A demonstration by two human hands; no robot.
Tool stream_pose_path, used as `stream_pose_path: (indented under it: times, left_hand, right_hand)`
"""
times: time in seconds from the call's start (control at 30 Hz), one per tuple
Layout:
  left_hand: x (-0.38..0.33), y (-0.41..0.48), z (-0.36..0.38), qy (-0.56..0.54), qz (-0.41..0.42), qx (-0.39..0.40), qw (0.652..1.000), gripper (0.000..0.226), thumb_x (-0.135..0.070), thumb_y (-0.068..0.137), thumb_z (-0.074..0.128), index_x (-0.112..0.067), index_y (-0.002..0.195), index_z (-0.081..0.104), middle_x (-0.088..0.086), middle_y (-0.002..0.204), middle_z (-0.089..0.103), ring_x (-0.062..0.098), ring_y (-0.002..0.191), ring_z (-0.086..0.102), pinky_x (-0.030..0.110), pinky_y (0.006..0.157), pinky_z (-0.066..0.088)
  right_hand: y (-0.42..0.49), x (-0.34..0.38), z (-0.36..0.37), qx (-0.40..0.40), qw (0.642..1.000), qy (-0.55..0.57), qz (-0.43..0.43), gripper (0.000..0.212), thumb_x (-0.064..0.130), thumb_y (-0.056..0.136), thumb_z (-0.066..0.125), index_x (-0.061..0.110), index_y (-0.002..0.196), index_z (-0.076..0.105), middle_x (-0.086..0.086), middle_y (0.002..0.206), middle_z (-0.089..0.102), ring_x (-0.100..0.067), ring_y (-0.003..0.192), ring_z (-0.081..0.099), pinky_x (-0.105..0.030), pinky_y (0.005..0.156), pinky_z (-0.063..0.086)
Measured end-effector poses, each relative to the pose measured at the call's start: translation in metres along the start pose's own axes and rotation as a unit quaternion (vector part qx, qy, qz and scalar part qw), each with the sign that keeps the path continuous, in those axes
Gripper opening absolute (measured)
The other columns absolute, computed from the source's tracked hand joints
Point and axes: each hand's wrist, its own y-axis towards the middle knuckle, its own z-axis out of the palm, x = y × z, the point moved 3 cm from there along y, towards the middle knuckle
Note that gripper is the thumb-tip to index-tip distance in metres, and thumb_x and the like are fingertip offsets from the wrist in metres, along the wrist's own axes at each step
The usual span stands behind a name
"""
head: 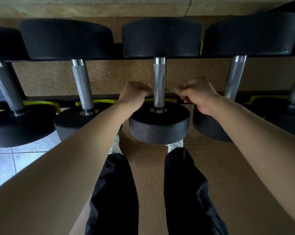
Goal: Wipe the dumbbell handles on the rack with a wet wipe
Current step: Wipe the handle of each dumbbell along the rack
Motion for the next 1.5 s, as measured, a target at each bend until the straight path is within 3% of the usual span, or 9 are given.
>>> stream_pose_path:
  times: [0.17, 0.4, 0.57, 0.7, 0.83, 1.03, 1.13, 1.23, 1.5]
  left_hand:
    - [0.009, 0.001, -0.005, 0.167, 0.024, 0.075, 0.983, 0.015, -0.018, 0.1, 0.061, -0.022, 0.101, 0.076, 0.006, 0.126, 0.069, 0.026, 0.124, 0.059, 0.041, 0.109, 0.043]
    - [0.026, 0.001, -0.014, 0.208, 0.032, 0.117, 0.971, 0.024, -0.037, 0.083, 0.069, -0.055, 0.067, 0.072, -0.004, 0.117, 0.073, 0.03, 0.123, 0.058, 0.051, 0.111, 0.042]
    - [0.021, 0.002, 0.005, 0.266, 0.026, 0.079, 0.961, 0.021, -0.045, 0.087, 0.065, -0.035, 0.1, 0.078, 0.007, 0.128, 0.066, 0.035, 0.126, 0.054, 0.051, 0.106, 0.045]
    - [0.021, -0.006, -0.006, 0.236, 0.059, 0.124, 0.962, 0.018, -0.035, 0.089, 0.069, -0.044, 0.074, 0.069, -0.009, 0.104, 0.073, 0.025, 0.119, 0.061, 0.045, 0.111, 0.041]
    - [0.019, -0.022, -0.018, 0.128, 0.039, 0.155, 0.979, 0.017, -0.017, 0.089, 0.072, -0.031, 0.08, 0.075, -0.016, 0.089, 0.073, 0.003, 0.094, 0.065, 0.019, 0.08, 0.045]
    - [0.011, -0.054, -0.032, -0.084, 0.019, 0.095, 0.992, 0.011, -0.019, 0.084, 0.069, -0.019, 0.074, 0.072, -0.006, 0.083, 0.074, 0.009, 0.09, 0.068, 0.035, 0.088, 0.051]
    - [0.013, -0.074, -0.048, -0.232, -0.023, 0.075, 0.969, 0.019, -0.002, 0.1, 0.049, -0.006, 0.095, 0.067, 0.024, 0.108, 0.07, 0.033, 0.111, 0.067, 0.047, 0.108, 0.048]
    - [0.022, -0.091, -0.073, -0.313, -0.037, 0.061, 0.947, 0.025, -0.002, 0.103, 0.04, -0.008, 0.093, 0.062, 0.03, 0.115, 0.071, 0.036, 0.111, 0.07, 0.037, 0.097, 0.055]
    - [0.085, -0.094, -0.151, -0.215, 0.018, -0.097, 0.972, 0.006, -0.018, 0.083, 0.074, -0.012, 0.08, 0.075, 0.01, 0.086, 0.077, 0.015, 0.082, 0.069, 0.037, 0.083, 0.057]
  right_hand:
    - [-0.006, 0.0, 0.014, 0.031, 0.994, -0.103, -0.032, 0.006, 0.02, 0.09, 0.076, 0.019, 0.086, 0.071, -0.001, 0.081, 0.069, -0.013, 0.075, 0.064, -0.025, 0.066, 0.048]
    - [-0.006, 0.005, 0.028, 0.115, 0.96, -0.251, -0.044, 0.005, 0.02, 0.094, 0.071, 0.023, 0.092, 0.073, 0.003, 0.097, 0.069, -0.014, 0.093, 0.064, -0.026, 0.076, 0.047]
    - [-0.015, 0.0, 0.005, 0.137, 0.954, -0.262, -0.05, 0.018, 0.014, 0.094, 0.069, 0.029, 0.086, 0.072, 0.016, 0.086, 0.064, 0.002, 0.083, 0.057, -0.018, 0.069, 0.042]
    - [-0.011, 0.006, 0.025, 0.129, 0.953, -0.265, -0.072, 0.004, 0.025, 0.094, 0.071, 0.025, 0.093, 0.074, 0.005, 0.094, 0.07, -0.013, 0.092, 0.065, -0.025, 0.077, 0.045]
    - [-0.013, 0.011, 0.035, 0.123, 0.941, -0.307, -0.079, 0.021, 0.019, 0.099, 0.061, 0.016, 0.116, 0.074, -0.007, 0.115, 0.071, -0.023, 0.107, 0.064, -0.031, 0.09, 0.049]
    - [-0.056, 0.019, 0.017, -0.02, 0.983, -0.139, -0.115, 0.02, 0.011, 0.092, 0.069, 0.02, 0.108, 0.077, 0.01, 0.102, 0.073, 0.007, 0.083, 0.064, -0.007, 0.076, 0.048]
    - [-0.081, 0.035, 0.049, 0.042, 0.991, -0.025, -0.126, 0.026, 0.012, 0.087, 0.076, 0.02, 0.112, 0.073, 0.01, 0.097, 0.074, 0.001, 0.086, 0.071, -0.022, 0.08, 0.061]
    - [-0.096, 0.058, 0.088, 0.072, 0.989, 0.064, -0.115, 0.027, 0.009, 0.086, 0.077, 0.022, 0.109, 0.072, 0.004, 0.097, 0.076, -0.009, 0.09, 0.074, -0.032, 0.083, 0.062]
    - [-0.11, 0.106, 0.181, 0.129, 0.956, 0.265, -0.005, 0.021, -0.002, 0.092, 0.066, 0.01, 0.107, 0.072, -0.019, 0.103, 0.075, -0.022, 0.093, 0.074, -0.031, 0.078, 0.059]
